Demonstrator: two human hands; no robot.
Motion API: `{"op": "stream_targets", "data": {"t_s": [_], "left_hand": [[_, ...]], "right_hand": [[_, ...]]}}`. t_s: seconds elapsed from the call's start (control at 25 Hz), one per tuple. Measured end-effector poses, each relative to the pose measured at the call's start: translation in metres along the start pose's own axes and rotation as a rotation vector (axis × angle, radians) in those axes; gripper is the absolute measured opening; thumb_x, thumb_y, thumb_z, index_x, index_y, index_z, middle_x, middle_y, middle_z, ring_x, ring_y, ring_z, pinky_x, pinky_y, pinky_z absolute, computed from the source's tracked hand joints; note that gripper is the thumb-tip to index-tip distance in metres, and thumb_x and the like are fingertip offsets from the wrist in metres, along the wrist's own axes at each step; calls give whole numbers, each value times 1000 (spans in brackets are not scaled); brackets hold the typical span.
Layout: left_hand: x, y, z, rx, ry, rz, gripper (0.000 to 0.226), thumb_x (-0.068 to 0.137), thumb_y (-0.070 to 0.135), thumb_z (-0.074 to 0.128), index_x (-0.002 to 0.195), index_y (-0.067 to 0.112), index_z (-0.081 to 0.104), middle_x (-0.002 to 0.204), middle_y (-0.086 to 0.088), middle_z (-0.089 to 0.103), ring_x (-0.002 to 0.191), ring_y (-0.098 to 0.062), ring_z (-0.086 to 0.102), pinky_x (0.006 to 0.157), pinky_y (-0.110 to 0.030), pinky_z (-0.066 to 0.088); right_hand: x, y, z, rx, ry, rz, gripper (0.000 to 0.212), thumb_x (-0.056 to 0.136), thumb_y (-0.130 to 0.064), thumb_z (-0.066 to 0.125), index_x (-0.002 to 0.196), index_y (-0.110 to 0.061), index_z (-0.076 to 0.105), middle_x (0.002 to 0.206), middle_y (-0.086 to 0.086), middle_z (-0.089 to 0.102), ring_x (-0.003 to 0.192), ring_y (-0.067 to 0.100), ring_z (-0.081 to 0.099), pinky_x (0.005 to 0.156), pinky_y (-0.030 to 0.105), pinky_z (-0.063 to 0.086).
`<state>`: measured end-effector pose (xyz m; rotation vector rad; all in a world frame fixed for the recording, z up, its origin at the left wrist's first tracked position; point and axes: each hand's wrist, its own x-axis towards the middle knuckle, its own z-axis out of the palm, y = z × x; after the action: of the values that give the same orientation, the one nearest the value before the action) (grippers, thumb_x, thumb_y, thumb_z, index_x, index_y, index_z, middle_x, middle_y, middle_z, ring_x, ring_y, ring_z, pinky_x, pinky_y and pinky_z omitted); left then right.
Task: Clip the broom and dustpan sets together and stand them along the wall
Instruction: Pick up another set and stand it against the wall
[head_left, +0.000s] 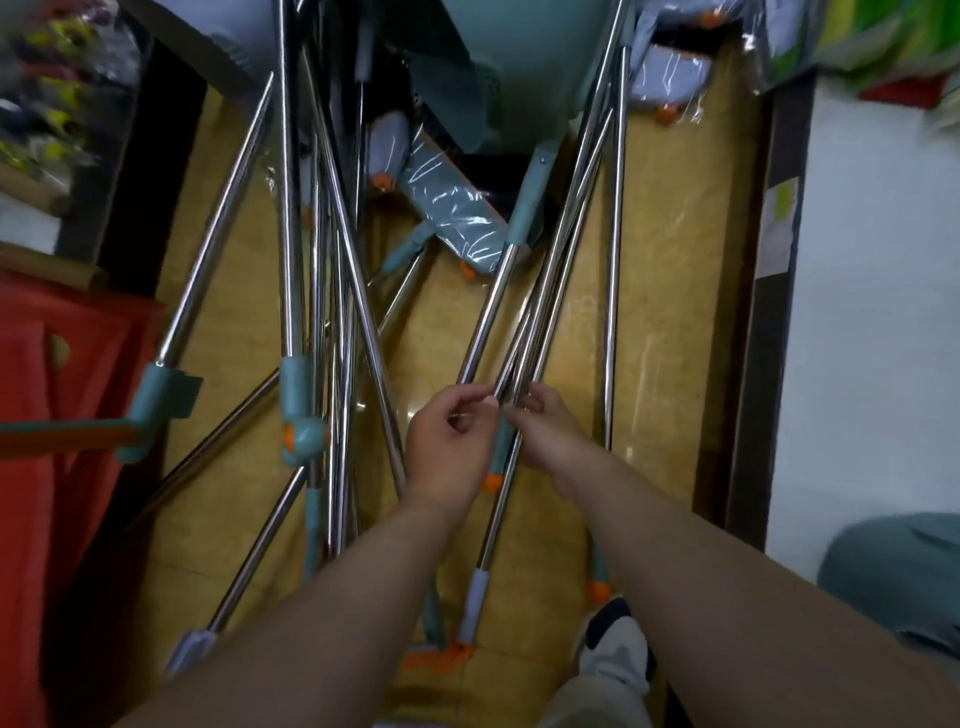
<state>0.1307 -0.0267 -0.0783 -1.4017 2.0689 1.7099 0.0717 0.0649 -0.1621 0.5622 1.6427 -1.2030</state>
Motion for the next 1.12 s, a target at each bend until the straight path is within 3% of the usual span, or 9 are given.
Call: {"op": "stream_targets", "data": {"t_s": [0.16, 0.32, 0.4, 0.48, 0.64, 0.8, 0.92, 1.0, 1.12], "left_hand": [[22, -16, 1, -37, 6, -18, 15, 95, 21, 63, 105, 27, 72, 96, 13, 68, 92, -4, 65, 78, -21, 56], [30, -26, 0, -31, 13, -7, 16, 95, 20, 63, 106, 27, 72, 98, 16, 68, 93, 1, 64, 80, -20, 55], [29, -28, -2, -51, 7, 2, 15, 95, 18, 63, 104, 27, 72, 96, 15, 68, 85, 8, 63, 74, -11, 53], [25, -25, -5, -66, 15, -2, 16, 94, 16, 64, 105, 24, 72, 94, 15, 68, 81, 13, 62, 69, -5, 50], [2, 7, -7, -97, -17, 2, 16, 95, 14, 62, 105, 24, 71, 95, 13, 69, 78, 16, 61, 63, -2, 46], [-34, 55, -10, -147, -125, 22, 17, 96, 12, 60, 101, 23, 71, 89, 11, 71, 75, 11, 64, 61, -6, 47], [-54, 78, -15, -89, -183, 44, 18, 97, 21, 57, 91, 30, 71, 86, 11, 73, 79, 1, 67, 69, -16, 50], [-63, 85, -23, -51, -206, 18, 18, 98, 24, 57, 89, 33, 69, 90, 9, 72, 88, -7, 67, 78, -25, 52], [-62, 73, -31, -71, -153, -51, 15, 95, 22, 61, 87, 31, 70, 89, 8, 70, 87, -13, 65, 81, -32, 53]], "right_hand": [[32, 7, 18, 187, 60, 59, 72, 94, -20, 65, 155, -21, 28, 156, -1, 41, 135, 24, 48, 110, 46, 44], [49, -1, 35, 212, 170, 92, 45, 87, -21, 70, 128, -16, 52, 114, 5, 67, 98, 24, 66, 85, 40, 57], [45, -6, 41, 210, 239, 89, 47, 83, -32, 66, 126, -15, 55, 114, 11, 67, 99, 30, 67, 88, 45, 57], [33, -9, 43, 222, 261, 13, 45, 82, -40, 61, 119, -15, 56, 111, 14, 67, 96, 31, 67, 87, 45, 57], [-16, -24, 34, 204, 331, -193, 18, 96, -35, 55, 93, -18, 56, 87, 9, 62, 80, 27, 62, 74, 43, 54], [-68, -54, 16, 237, 385, -231, 17, 95, -32, 55, 82, -21, 55, 83, 9, 64, 82, 31, 67, 79, 51, 59], [-113, -67, -1, 202, 403, -247, 19, 97, -33, 54, 84, -19, 57, 80, 7, 63, 72, 26, 65, 62, 41, 57], [-144, -71, -12, 181, 398, -250, 22, 99, -33, 53, 86, -15, 58, 73, 8, 57, 61, 22, 55, 52, 33, 44], [-173, -62, -19, 158, 367, -240, 26, 99, -37, 54, 92, -12, 60, 72, 8, 56, 62, 23, 53, 55, 35, 42]]}}
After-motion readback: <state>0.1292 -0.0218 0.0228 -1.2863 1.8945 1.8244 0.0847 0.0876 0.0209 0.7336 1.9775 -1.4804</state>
